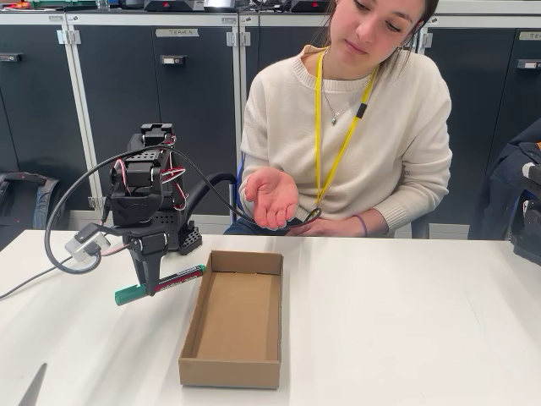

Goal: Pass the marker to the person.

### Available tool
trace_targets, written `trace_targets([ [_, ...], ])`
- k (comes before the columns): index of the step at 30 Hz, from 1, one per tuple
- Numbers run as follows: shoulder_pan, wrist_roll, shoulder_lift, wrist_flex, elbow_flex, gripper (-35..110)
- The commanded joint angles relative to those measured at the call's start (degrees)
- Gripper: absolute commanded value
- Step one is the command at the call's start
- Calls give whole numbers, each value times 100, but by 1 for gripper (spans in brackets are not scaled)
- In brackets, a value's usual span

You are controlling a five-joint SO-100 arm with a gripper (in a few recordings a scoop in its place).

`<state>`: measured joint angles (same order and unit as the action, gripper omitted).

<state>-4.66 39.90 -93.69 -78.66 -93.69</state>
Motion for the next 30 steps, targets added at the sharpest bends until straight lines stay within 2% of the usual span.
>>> trace_targets([
  [1, 62, 62, -457, 9, 123, 21],
  [15, 105, 53, -378, 299, -167, 20],
  [23, 53, 536, 62, 536, -773, 18],
  [30, 114, 993, 360, 422, -448, 19],
])
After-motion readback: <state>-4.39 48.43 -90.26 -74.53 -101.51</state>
